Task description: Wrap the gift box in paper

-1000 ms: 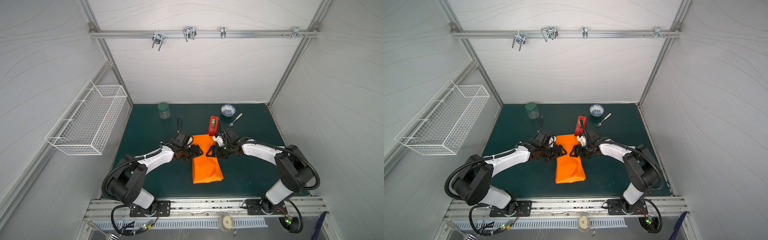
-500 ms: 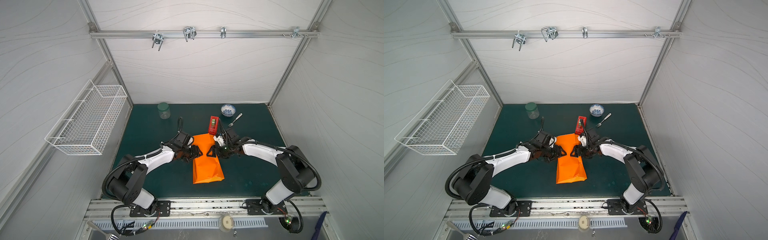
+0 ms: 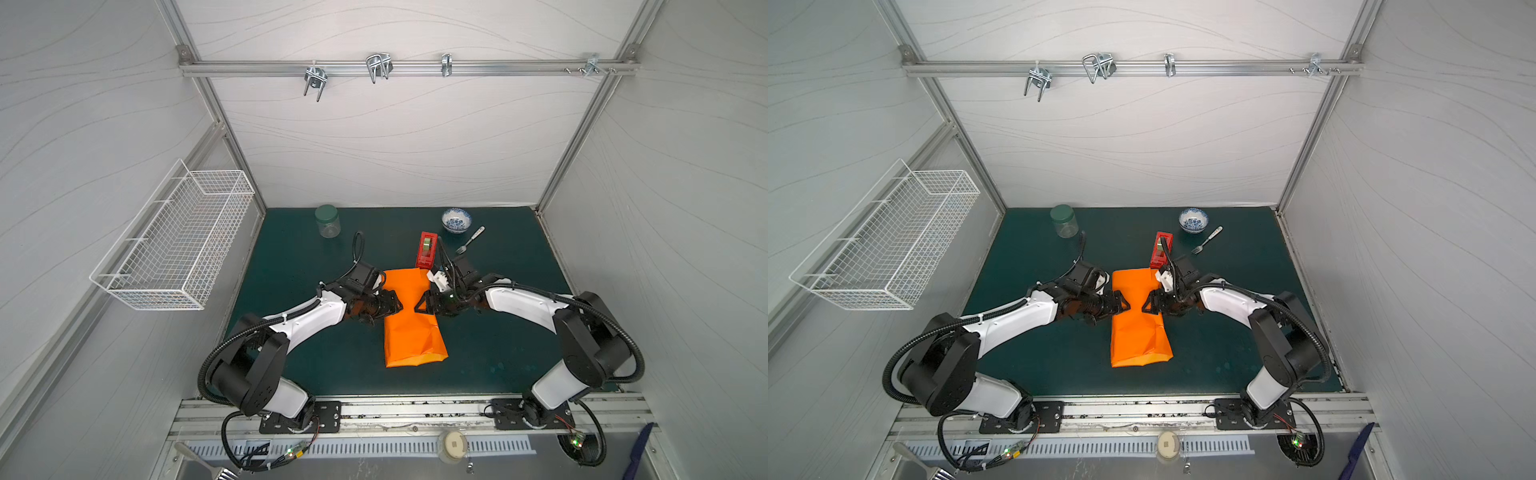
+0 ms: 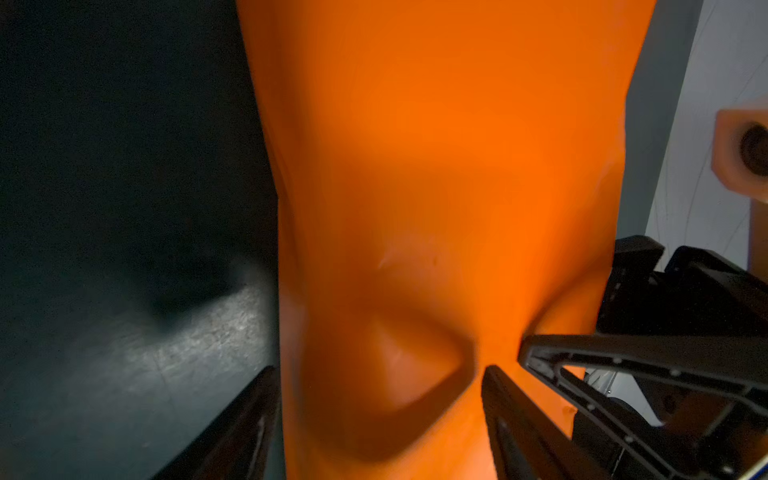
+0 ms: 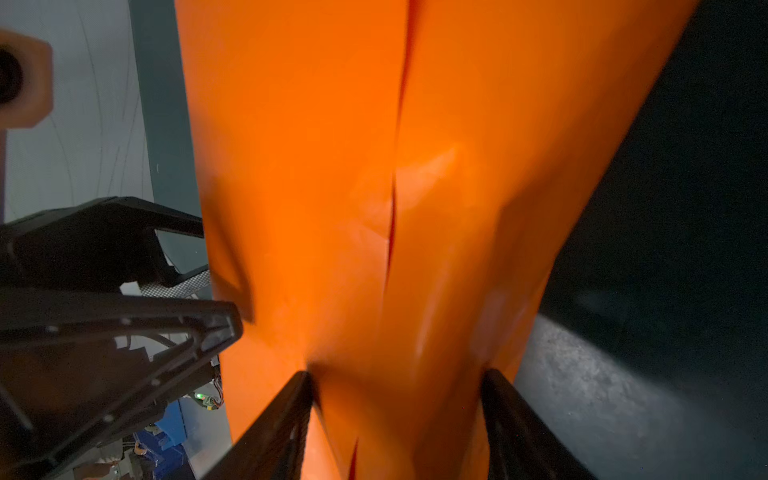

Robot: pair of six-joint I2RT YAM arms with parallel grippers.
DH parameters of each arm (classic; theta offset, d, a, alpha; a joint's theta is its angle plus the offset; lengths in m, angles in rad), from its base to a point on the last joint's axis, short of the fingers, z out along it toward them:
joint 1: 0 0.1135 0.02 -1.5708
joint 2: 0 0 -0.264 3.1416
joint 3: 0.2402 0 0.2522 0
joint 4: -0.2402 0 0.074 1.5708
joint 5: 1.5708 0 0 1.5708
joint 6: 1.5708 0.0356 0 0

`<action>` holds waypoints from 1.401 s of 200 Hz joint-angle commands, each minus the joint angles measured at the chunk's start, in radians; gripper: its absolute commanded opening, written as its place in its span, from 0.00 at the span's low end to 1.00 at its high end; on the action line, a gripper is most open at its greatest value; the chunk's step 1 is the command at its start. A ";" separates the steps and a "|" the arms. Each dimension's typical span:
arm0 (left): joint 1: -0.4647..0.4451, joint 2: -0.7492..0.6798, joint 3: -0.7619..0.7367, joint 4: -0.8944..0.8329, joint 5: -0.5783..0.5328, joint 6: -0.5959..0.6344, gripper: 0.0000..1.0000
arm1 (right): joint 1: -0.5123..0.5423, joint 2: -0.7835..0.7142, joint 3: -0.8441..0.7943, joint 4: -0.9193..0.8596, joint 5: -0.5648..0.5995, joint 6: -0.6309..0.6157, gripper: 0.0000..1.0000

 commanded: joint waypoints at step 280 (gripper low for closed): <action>0.001 0.088 -0.010 0.014 -0.039 0.066 0.76 | 0.037 -0.055 0.132 -0.184 0.020 -0.133 0.52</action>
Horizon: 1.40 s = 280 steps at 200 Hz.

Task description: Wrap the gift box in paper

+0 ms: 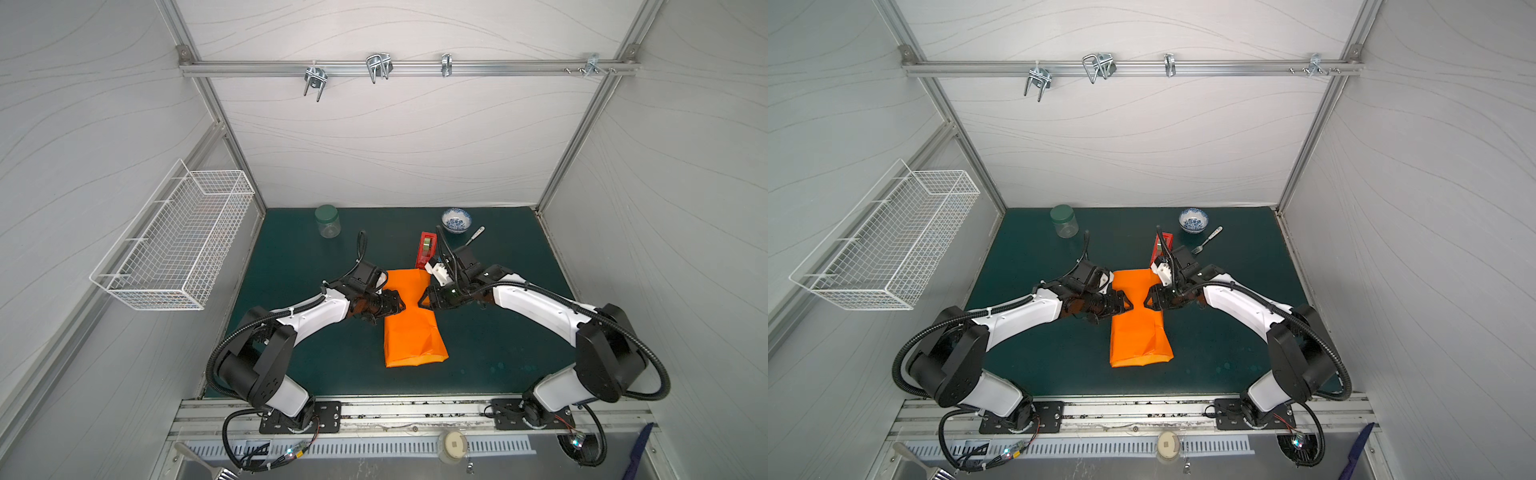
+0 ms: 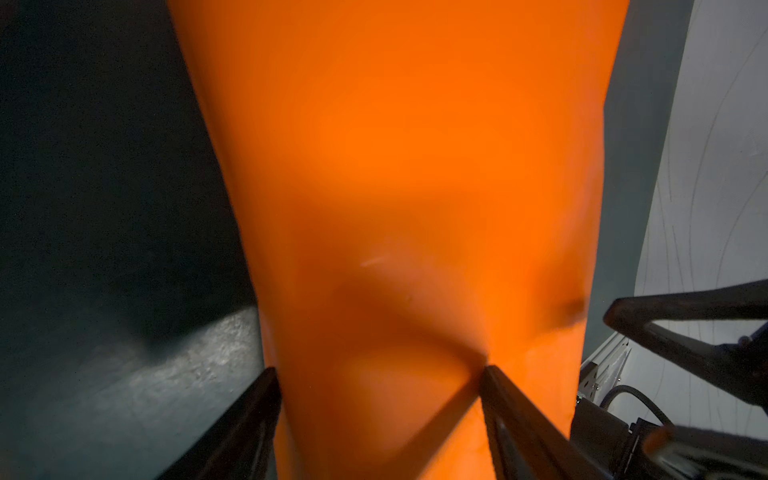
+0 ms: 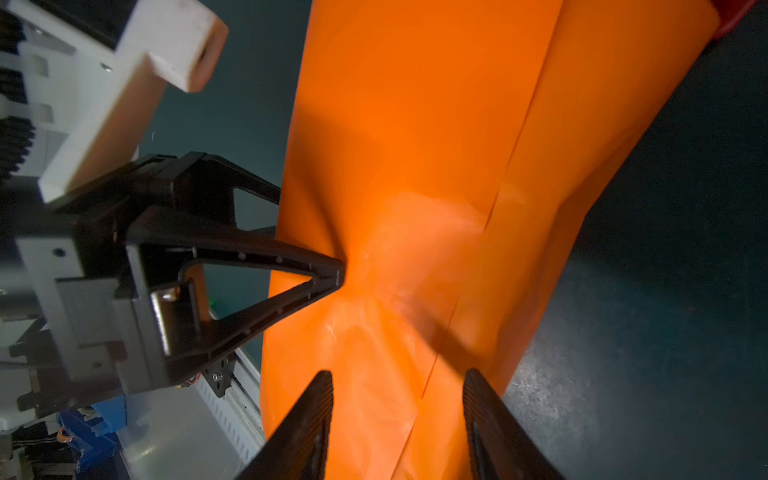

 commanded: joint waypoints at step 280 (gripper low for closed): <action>0.000 0.025 -0.034 -0.004 -0.030 -0.001 0.75 | -0.079 -0.180 -0.271 0.088 -0.340 0.257 0.52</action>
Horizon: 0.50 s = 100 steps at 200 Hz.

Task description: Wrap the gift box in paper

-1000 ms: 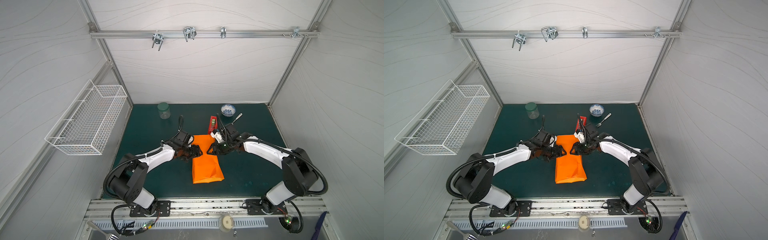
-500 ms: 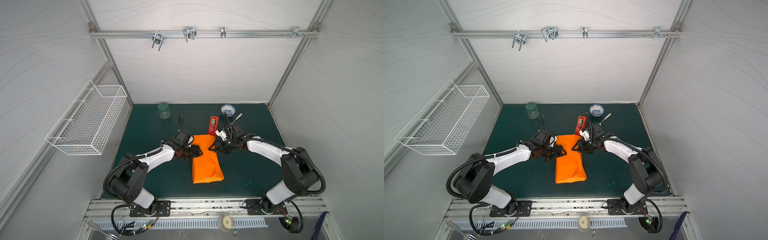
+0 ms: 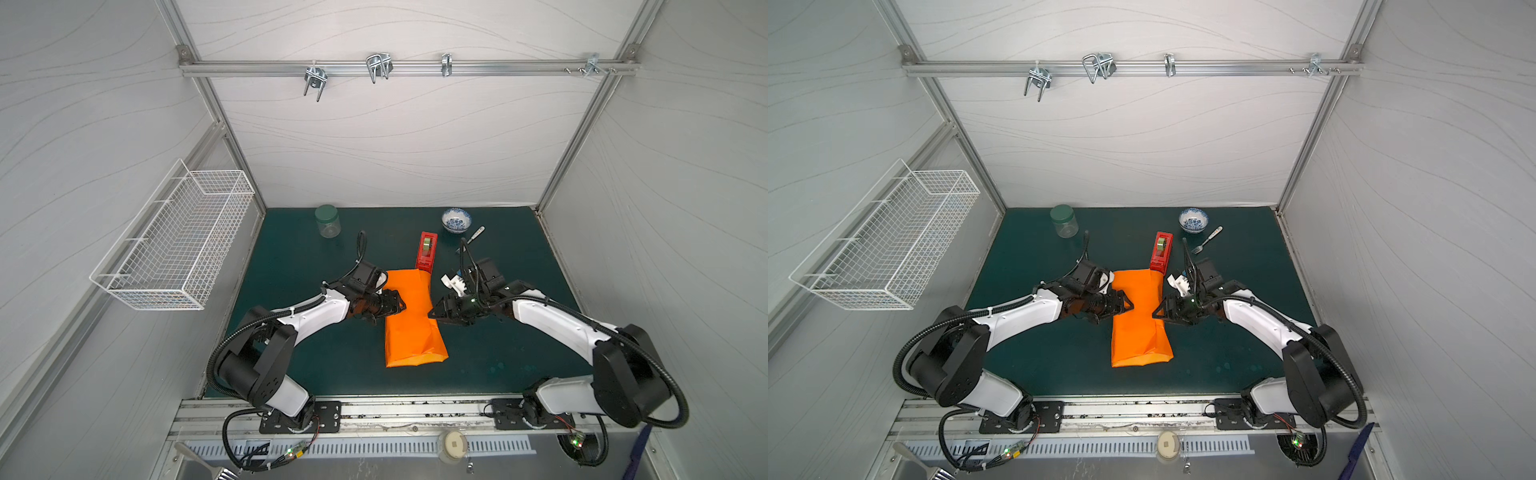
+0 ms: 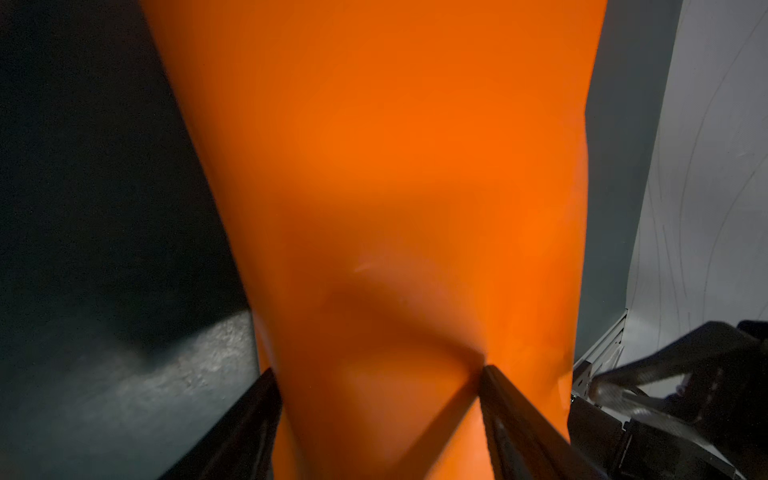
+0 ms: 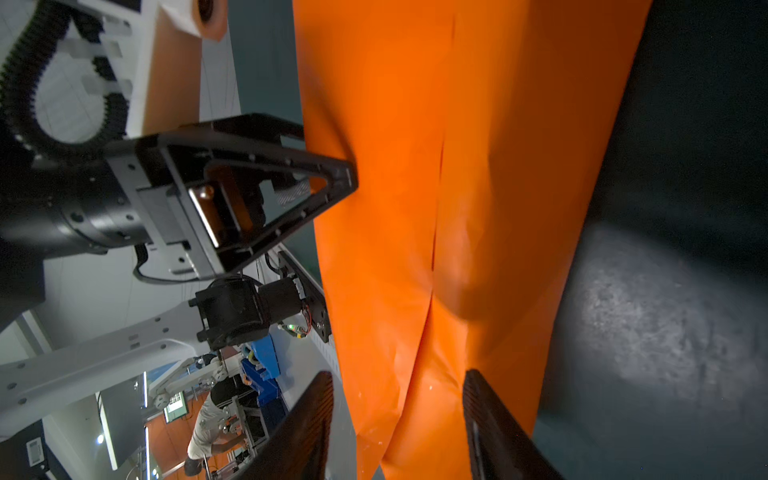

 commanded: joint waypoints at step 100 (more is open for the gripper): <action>0.000 0.025 -0.017 -0.031 -0.042 0.008 0.75 | 0.069 0.072 -0.041 0.157 -0.073 0.127 0.44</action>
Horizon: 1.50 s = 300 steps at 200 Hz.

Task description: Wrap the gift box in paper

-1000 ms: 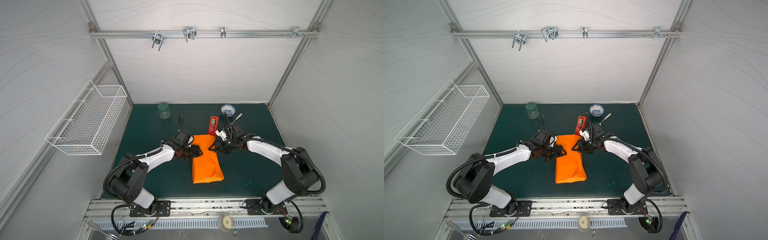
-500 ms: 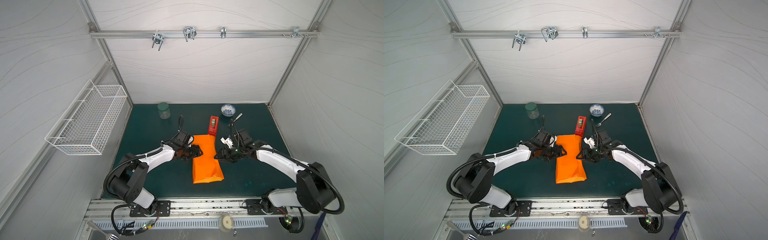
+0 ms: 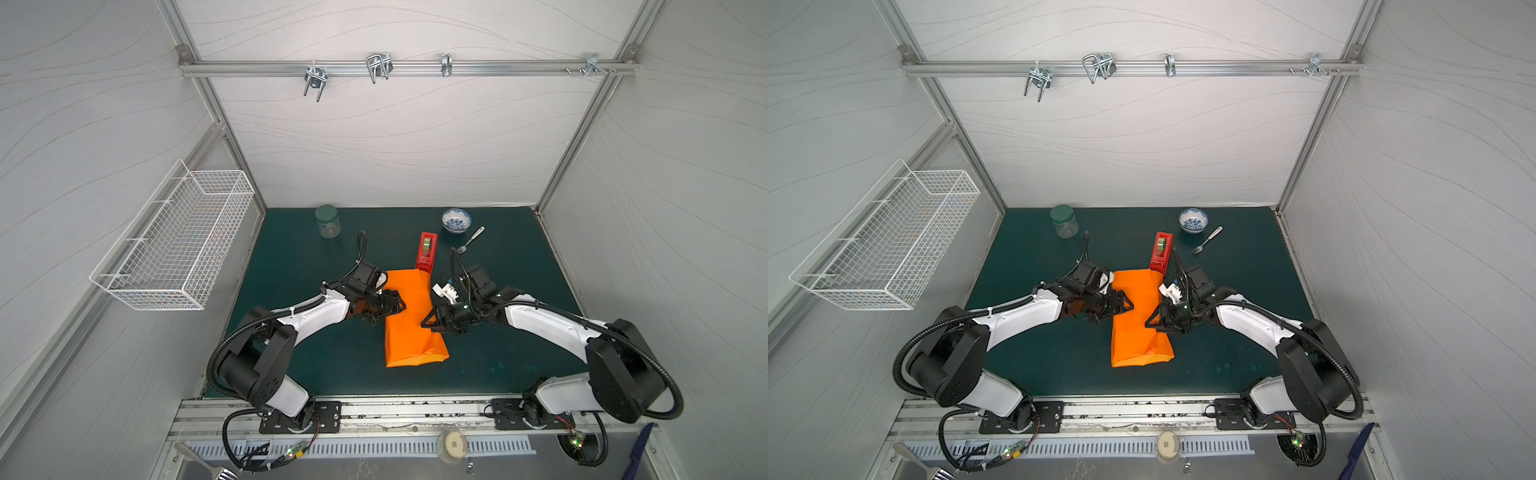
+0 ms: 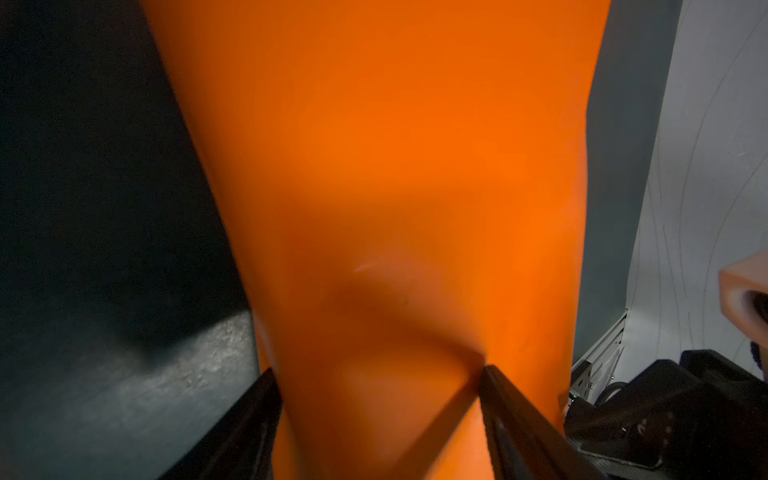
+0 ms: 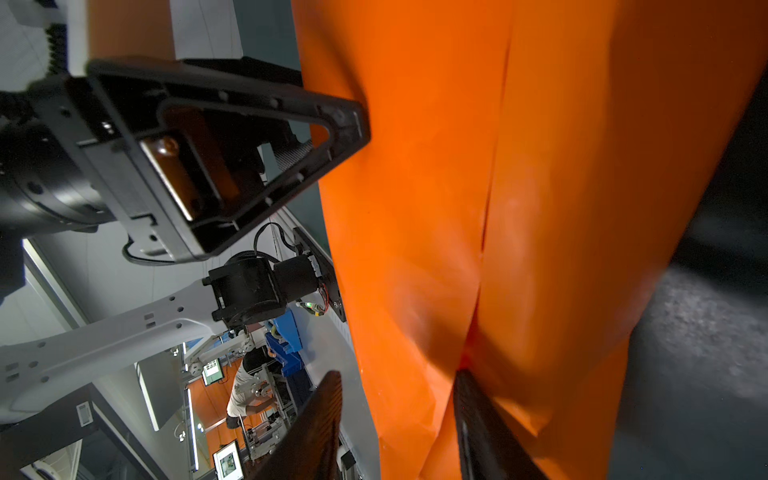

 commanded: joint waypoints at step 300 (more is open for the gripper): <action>0.001 0.025 -0.001 -0.033 -0.031 0.007 0.75 | -0.132 0.322 0.130 0.246 -0.087 -0.022 0.00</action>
